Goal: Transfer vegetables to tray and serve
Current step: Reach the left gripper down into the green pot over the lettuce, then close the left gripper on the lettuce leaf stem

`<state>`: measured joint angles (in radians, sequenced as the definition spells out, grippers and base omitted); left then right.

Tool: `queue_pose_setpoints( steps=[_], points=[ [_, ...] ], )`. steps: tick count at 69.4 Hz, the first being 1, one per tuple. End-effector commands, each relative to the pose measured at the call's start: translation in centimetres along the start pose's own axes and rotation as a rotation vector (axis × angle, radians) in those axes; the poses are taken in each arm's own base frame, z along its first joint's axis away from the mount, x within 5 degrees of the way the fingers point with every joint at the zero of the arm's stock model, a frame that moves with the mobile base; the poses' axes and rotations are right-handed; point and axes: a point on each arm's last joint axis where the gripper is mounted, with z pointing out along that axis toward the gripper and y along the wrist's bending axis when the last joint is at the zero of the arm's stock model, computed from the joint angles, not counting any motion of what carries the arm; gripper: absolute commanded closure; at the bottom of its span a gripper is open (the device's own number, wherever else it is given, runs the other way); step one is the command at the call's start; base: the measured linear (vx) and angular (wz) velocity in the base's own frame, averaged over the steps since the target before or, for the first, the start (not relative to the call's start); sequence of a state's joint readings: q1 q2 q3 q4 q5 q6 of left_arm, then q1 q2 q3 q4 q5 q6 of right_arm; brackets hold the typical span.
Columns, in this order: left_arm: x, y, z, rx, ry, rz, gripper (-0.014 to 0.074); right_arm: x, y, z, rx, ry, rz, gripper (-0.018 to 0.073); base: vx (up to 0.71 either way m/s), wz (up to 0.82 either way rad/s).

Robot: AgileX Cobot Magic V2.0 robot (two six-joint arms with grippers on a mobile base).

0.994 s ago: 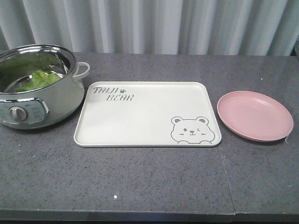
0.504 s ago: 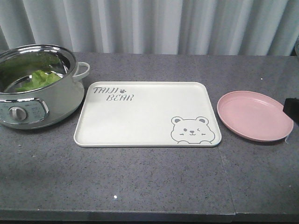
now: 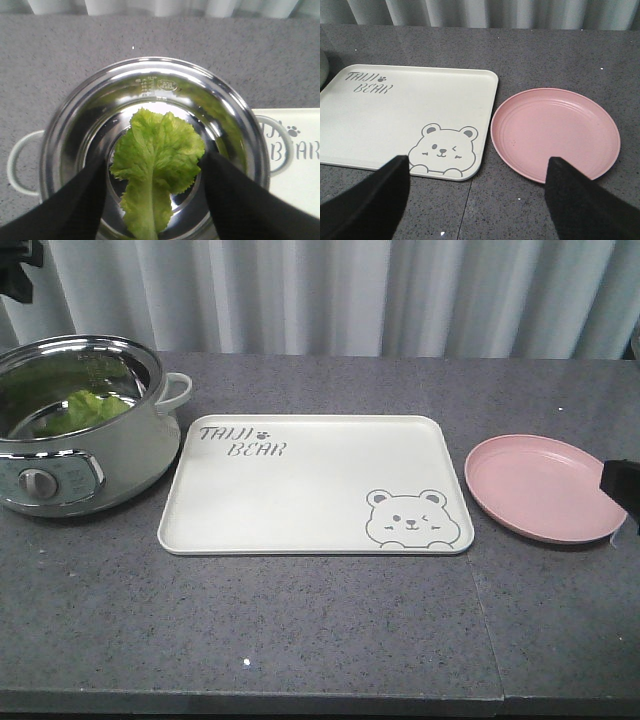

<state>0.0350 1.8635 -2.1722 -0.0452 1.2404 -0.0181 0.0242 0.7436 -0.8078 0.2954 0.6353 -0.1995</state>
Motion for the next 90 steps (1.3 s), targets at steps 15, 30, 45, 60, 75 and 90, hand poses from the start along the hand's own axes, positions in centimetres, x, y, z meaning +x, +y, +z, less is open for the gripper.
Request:
queue_pose_setpoints(
  steps=[15,30,45,60,75,90],
  points=[
    [-0.3,0.3,5.5,0.002,0.080,-0.077,0.0184,-1.1,0.1,-0.5,-0.001,-0.061,-0.005,0.0015,0.00,0.00],
    [-0.1,0.5,6.6,-0.006,0.101,-0.088,0.0184,-1.0,0.1,-0.5,-0.004,-0.049,-0.005,0.0015,0.00,0.00],
    [0.2,0.7,7.3,-0.003,0.125,-0.104,0.0184,-1.0,0.1,-0.5,-0.005,-0.045,-0.004,0.0015,0.00,0.00],
    [2.2,0.7,9.3,0.011,0.228,-0.090,0.0184,-1.0,0.1,-0.5,-0.005,-0.045,-0.004,0.0015,0.00,0.00],
    [2.7,0.9,9.7,-0.009,0.252,-0.082,0.0184,-1.0,0.2,-0.5,-0.013,-0.046,0.007,0.0015,0.00,0.00],
    [3.2,1.0,10.2,-0.019,0.273,-0.078,0.0184,-0.9,0.2,-0.5,-0.016,-0.036,0.008,0.0015,0.00,0.00]
  ],
)
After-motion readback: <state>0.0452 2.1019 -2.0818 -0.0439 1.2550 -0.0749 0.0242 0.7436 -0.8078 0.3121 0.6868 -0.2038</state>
